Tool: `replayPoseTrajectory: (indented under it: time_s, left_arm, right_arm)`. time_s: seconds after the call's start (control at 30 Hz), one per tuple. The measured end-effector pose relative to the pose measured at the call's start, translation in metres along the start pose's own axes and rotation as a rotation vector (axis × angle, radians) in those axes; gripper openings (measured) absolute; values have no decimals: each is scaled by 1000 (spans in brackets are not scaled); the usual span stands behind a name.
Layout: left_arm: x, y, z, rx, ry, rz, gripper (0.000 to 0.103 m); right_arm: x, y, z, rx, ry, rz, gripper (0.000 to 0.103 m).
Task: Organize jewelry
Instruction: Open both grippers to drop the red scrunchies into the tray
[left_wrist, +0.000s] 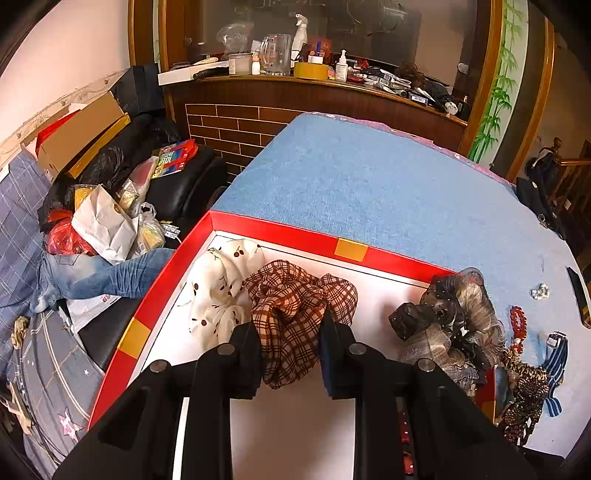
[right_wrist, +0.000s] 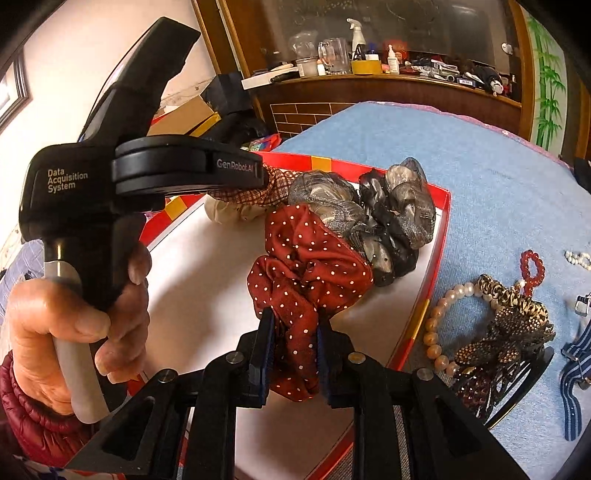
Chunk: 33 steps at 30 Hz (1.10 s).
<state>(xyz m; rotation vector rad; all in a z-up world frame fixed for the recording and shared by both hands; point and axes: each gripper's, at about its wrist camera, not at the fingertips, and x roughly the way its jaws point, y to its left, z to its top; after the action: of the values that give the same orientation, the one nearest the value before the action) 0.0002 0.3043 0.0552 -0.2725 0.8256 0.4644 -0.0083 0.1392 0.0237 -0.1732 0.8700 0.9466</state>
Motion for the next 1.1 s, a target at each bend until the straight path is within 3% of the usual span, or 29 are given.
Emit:
replayPoseTrajectory:
  time_s: [0.1,0.5,1.1]
  left_arm:
    - [-1,0,0,2,-5,-8,29]
    - [-11,2,2,-11,-49,-58,42]
    - [-37,3,5,-39,-167,-145,45]
  right_arm:
    - [0,1,0,-8,-2,-4,25]
    - [-12,8,-3,-27,-42,-17,56]
    - [-45,-3,2,8,-171,-14,56]
